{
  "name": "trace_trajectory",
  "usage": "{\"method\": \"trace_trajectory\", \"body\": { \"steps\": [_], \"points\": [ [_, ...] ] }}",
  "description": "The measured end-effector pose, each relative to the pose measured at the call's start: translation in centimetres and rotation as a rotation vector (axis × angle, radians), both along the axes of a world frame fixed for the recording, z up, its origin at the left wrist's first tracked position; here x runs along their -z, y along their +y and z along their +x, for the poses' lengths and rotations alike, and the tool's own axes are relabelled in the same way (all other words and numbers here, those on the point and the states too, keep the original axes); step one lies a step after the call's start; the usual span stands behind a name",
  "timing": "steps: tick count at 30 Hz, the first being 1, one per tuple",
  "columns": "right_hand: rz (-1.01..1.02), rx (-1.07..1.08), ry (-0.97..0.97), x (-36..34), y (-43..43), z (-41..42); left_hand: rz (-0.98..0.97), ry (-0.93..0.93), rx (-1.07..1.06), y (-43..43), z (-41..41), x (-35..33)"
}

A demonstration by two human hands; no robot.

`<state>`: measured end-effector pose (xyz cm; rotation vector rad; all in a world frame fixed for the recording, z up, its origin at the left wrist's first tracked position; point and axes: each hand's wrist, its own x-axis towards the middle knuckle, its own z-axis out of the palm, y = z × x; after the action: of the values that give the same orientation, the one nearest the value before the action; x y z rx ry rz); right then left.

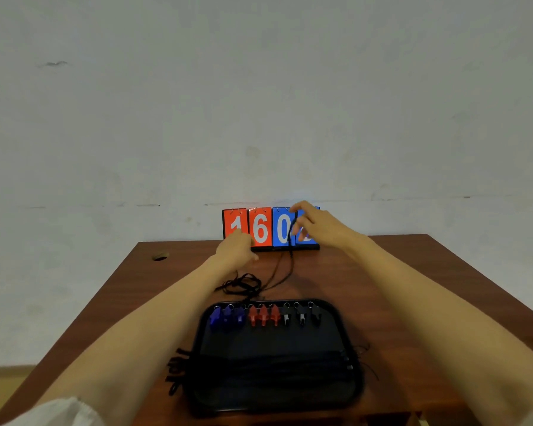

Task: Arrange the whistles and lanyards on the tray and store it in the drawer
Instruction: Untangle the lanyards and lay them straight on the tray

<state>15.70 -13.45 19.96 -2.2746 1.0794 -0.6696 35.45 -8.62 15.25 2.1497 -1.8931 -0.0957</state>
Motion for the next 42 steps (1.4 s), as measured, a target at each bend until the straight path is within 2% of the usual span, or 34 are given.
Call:
{"method": "trace_trajectory", "body": {
  "steps": [3, 6, 9, 14, 19, 25, 33, 38, 42],
  "points": [
    [-0.047, -0.057, -0.166, -2.8, 1.3, 0.4, -0.16, 0.44, 0.144, 1.4, -2.1, -3.4],
    [-0.025, -0.107, -0.333, -5.7, 2.6, 0.8, -0.26, 0.68, 0.216, 2.1, -4.0, -6.7],
    [-0.104, -0.033, -0.43, -7.4, 3.3, 1.1, -0.388, 0.672, 0.178, 2.4, -4.1, -8.3],
    [-0.268, 0.259, -0.589, -8.5, 2.6, -0.1, -0.529, 0.696, 0.134, 3.8, -2.0, -9.1],
    [-0.233, 0.461, -0.567, -7.6, 1.7, -2.2, -0.56, 0.74, 0.102, 5.4, 1.1, -8.5],
    [-0.184, 0.527, -0.438, -4.2, 1.3, -3.9, -0.372, 0.653, 0.084, 7.4, 2.7, -6.4],
    [-0.074, 0.561, -0.14, 3.3, 1.9, -6.9, -0.022, 0.33, 0.083, 9.4, 5.7, -0.7],
    [0.042, 0.568, -0.02, 8.5, 3.7, -8.4, 0.052, 0.41, -0.008, 11.4, 6.6, 3.9],
    [0.15, 0.565, 0.026, 11.7, 5.1, -9.8, 0.112, 0.347, -0.02, 12.9, 6.9, 6.5]
  ]
}}
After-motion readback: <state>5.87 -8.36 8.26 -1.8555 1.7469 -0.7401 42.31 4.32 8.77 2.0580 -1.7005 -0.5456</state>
